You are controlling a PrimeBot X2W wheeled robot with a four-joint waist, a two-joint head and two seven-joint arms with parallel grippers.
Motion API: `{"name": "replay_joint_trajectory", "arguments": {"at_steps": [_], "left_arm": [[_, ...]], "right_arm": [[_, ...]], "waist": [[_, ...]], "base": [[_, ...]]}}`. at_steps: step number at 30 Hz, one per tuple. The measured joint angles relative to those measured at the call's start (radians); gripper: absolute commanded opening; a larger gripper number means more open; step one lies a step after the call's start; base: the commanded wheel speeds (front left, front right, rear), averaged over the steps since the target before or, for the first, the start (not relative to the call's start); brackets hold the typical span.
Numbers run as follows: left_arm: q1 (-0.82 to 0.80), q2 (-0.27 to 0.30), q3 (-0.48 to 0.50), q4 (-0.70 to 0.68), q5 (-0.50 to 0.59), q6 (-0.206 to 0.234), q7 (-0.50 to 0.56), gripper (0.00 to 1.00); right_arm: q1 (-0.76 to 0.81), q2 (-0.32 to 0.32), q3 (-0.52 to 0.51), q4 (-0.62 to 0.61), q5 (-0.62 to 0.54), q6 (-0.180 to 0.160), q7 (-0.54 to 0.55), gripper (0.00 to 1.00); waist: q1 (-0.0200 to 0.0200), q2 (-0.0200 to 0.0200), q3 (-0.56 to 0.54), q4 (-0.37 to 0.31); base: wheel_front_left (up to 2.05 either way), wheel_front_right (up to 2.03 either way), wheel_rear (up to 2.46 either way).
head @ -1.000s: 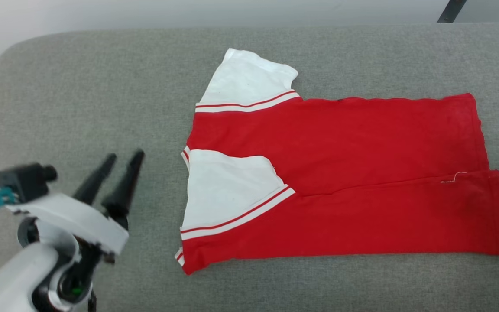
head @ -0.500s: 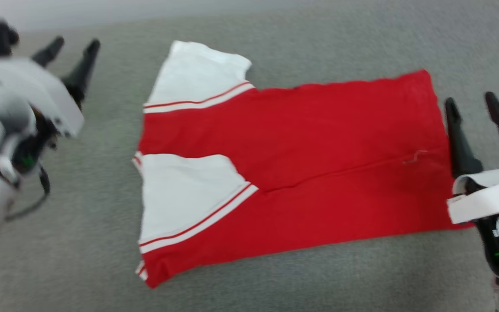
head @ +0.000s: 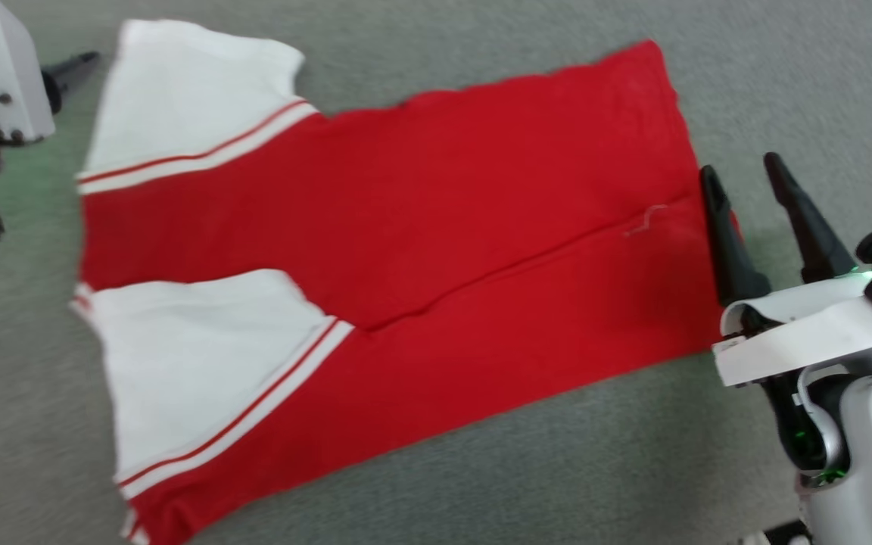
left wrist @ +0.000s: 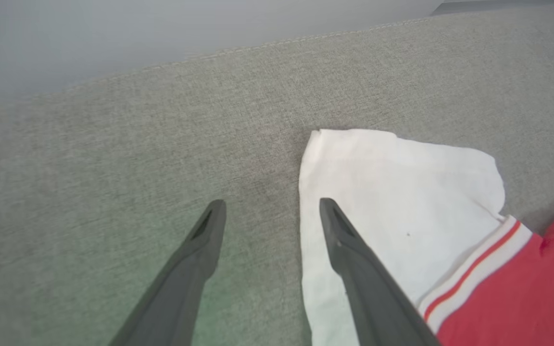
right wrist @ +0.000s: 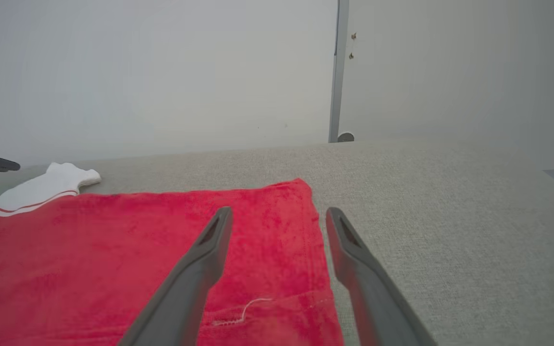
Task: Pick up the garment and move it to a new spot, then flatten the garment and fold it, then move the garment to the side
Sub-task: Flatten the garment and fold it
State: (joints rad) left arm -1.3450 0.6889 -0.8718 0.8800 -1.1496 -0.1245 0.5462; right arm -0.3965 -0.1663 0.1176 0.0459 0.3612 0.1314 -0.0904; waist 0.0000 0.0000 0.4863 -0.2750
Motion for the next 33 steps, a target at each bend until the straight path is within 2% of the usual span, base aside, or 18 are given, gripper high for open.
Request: {"name": "replay_joint_trajectory", "arguments": {"at_steps": [4,8,11,12,13,14,15,21,29,33], "left_arm": [[-0.049,-0.011,-0.004,0.04,-0.027,-0.003,0.076,1.0],[-0.086,-0.016,-0.016,0.068,-0.057,-0.003,0.199,1.0],[-0.105,-0.009,-0.025,0.063,-0.058,-0.003,0.227,1.0],[-0.107,-0.007,-0.026,0.06,-0.058,-0.003,0.228,0.97],[-0.107,-0.007,-0.024,0.056,-0.069,-0.002,0.23,0.47],[-0.107,-0.006,-0.023,0.052,-0.084,-0.001,0.236,0.21],[-0.107,-0.004,-0.025,0.043,-0.088,-0.001,0.24,0.0],[-0.101,-0.02,-0.044,-0.003,-0.101,-0.002,0.241,0.0],[-0.106,-0.047,-0.064,-0.06,-0.118,-0.003,0.21,0.0],[-0.115,-0.058,-0.077,-0.092,-0.133,-0.003,0.196,0.0]], "right_arm": [[-0.002,0.01,0.019,0.025,0.007,0.0,-0.016,1.0],[-0.002,0.008,0.02,0.035,0.011,0.0,-0.024,1.0],[-0.002,0.005,0.018,0.036,0.017,0.0,-0.025,1.0],[-0.002,0.003,0.017,0.037,0.017,0.0,-0.025,1.0],[-0.002,0.002,0.018,0.037,0.017,0.0,-0.024,1.0],[-0.004,0.0,0.02,0.036,0.018,0.0,-0.02,1.0],[-0.01,-0.006,0.025,0.035,0.018,0.0,-0.013,1.0],[-0.106,-0.054,0.065,0.044,0.036,0.0,0.096,1.0],[-0.347,-0.122,0.139,0.187,0.199,0.0,0.438,1.0],[-0.483,-0.16,0.175,0.272,0.243,0.0,0.582,1.0]], "waist": [[0.0,0.0,0.039,-0.044],[0.0,0.0,0.071,-0.077],[0.0,0.0,0.088,-0.093],[0.0,0.0,0.092,-0.096],[0.0,0.0,0.094,-0.098],[0.0,0.0,0.095,-0.098],[0.0,0.0,0.095,-0.097],[0.0,0.0,0.097,-0.08],[0.0,0.0,0.113,-0.034],[0.0,0.0,0.126,-0.006]], "base": [[0.0,0.0,0.0],[0.0,0.0,0.0],[0.0,0.0,0.0],[0.0,0.0,0.0],[0.0,0.0,0.0],[0.0,0.0,0.0],[0.0,0.0,0.0],[0.0,0.0,0.0],[0.0,0.0,0.0],[0.0,0.0,0.0]]}}
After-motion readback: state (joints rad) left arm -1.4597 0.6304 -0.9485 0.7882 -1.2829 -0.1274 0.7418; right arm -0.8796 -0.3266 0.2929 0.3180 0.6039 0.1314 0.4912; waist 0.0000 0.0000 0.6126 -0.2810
